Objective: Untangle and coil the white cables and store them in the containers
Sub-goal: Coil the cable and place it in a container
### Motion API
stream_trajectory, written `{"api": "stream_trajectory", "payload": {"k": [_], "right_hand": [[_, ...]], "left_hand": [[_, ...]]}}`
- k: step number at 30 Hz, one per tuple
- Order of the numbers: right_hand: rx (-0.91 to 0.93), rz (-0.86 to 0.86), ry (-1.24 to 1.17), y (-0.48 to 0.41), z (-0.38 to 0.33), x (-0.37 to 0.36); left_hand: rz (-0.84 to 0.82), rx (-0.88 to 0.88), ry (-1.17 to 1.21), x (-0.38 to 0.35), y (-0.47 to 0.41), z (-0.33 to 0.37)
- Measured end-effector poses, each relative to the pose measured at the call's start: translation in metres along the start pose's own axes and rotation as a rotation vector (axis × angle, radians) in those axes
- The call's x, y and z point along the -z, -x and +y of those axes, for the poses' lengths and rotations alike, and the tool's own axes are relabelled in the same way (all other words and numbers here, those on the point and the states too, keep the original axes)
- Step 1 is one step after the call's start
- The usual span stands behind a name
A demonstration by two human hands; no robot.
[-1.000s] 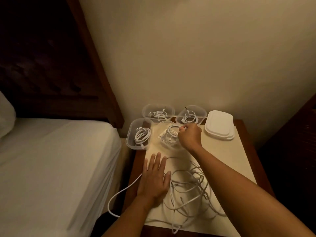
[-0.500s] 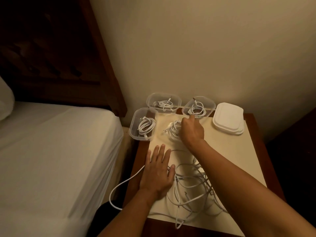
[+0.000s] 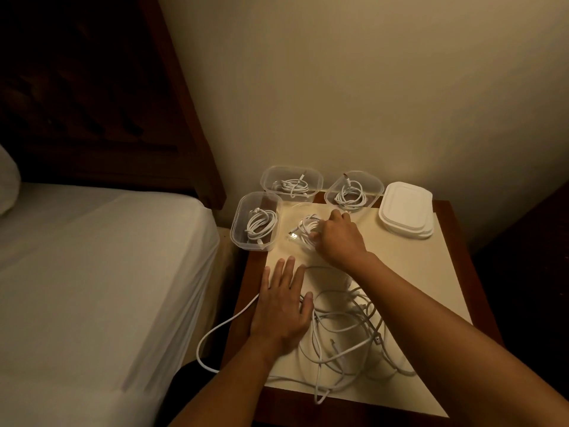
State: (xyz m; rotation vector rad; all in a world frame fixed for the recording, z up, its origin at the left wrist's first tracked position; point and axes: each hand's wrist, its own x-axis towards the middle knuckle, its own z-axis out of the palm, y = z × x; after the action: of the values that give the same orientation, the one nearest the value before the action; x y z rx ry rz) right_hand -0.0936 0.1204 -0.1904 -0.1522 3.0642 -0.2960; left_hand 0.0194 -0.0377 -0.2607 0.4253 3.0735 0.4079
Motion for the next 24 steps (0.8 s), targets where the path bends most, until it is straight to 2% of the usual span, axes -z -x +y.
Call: {"api": "stream_trajectory", "payload": {"k": [5, 9, 11, 14, 16, 19, 24], "right_hand": [[-0.056, 0.010, -0.061, 0.004, -0.006, 0.011], [-0.095, 0.180, -0.264, 0.049, -0.005, 0.033], [-0.105, 0.120, -0.244, 0.084, -0.004, 0.042], [-0.132, -0.060, -0.079, 0.134, 0.002, 0.048], [-0.113, -0.094, -0.032, 0.156, 0.011, 0.047], [-0.095, -0.052, -0.147, 0.174, 0.025, 0.051], [-0.101, 0.184, -0.443, 0.181, 0.048, 0.070]], "left_hand": [[-0.006, -0.003, -0.010, -0.002, -0.001, -0.001], [-0.011, -0.002, -0.016, -0.003, 0.000, -0.003], [-0.027, 0.001, -0.027, -0.002, 0.000, -0.002], [-0.068, 0.013, -0.028, 0.003, 0.001, 0.000], [-0.088, 0.030, 0.025, 0.008, 0.003, 0.002], [-0.115, 0.043, 0.240, 0.029, 0.001, 0.012], [0.151, -0.165, 0.292, 0.107, -0.015, 0.057]]}}
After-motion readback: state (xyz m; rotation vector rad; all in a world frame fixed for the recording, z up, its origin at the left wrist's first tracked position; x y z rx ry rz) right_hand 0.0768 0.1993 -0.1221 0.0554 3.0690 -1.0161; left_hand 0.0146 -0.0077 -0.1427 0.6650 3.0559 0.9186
